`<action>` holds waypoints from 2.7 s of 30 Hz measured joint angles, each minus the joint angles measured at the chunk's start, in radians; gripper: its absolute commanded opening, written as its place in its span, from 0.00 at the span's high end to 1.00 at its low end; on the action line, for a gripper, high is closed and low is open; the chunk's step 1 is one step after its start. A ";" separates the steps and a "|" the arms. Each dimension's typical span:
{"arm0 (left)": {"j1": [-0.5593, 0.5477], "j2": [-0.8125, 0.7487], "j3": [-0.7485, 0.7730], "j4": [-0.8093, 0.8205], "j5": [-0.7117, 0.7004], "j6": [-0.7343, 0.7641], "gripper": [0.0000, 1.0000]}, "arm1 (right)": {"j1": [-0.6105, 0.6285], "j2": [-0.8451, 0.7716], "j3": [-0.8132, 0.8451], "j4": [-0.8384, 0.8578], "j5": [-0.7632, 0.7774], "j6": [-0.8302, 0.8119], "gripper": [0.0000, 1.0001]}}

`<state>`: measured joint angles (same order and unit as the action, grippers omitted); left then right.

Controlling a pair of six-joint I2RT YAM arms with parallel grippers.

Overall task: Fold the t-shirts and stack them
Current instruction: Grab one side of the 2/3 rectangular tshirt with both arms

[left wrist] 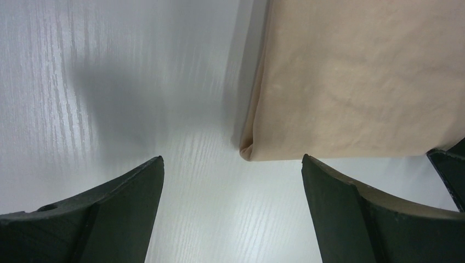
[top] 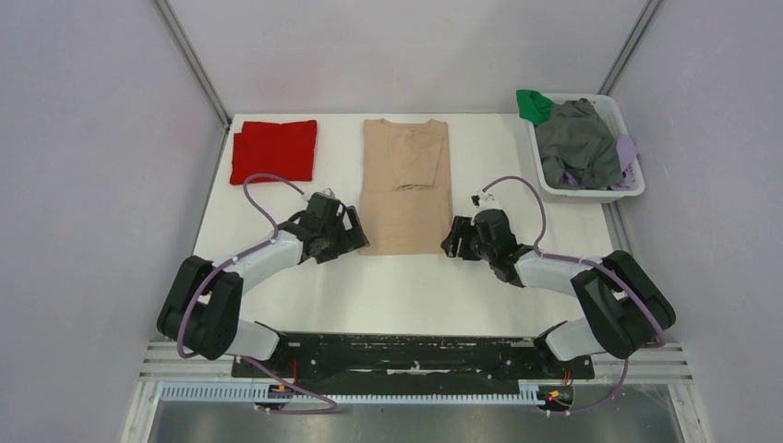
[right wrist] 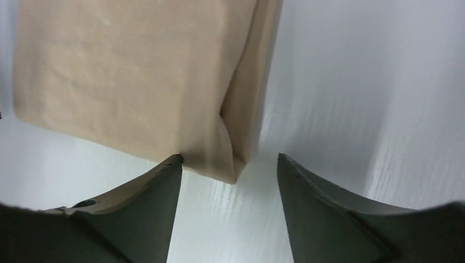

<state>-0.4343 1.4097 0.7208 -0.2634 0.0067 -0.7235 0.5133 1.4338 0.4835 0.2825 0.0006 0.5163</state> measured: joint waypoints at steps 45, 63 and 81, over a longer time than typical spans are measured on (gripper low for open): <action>0.001 0.122 -0.046 0.204 0.173 -0.035 0.61 | 0.042 0.024 -0.075 0.120 0.053 0.059 1.00; 0.000 0.080 -0.101 0.235 0.181 -0.058 0.60 | 0.042 0.024 -0.075 0.120 0.049 0.059 1.00; -0.017 -0.029 -0.134 0.124 0.210 -0.070 0.98 | 0.051 -0.142 -0.134 0.022 -0.054 0.003 1.00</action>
<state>-0.4515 1.3804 0.5869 -0.1398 0.2169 -0.7937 0.5648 1.2922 0.3496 0.3042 -0.0532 0.5190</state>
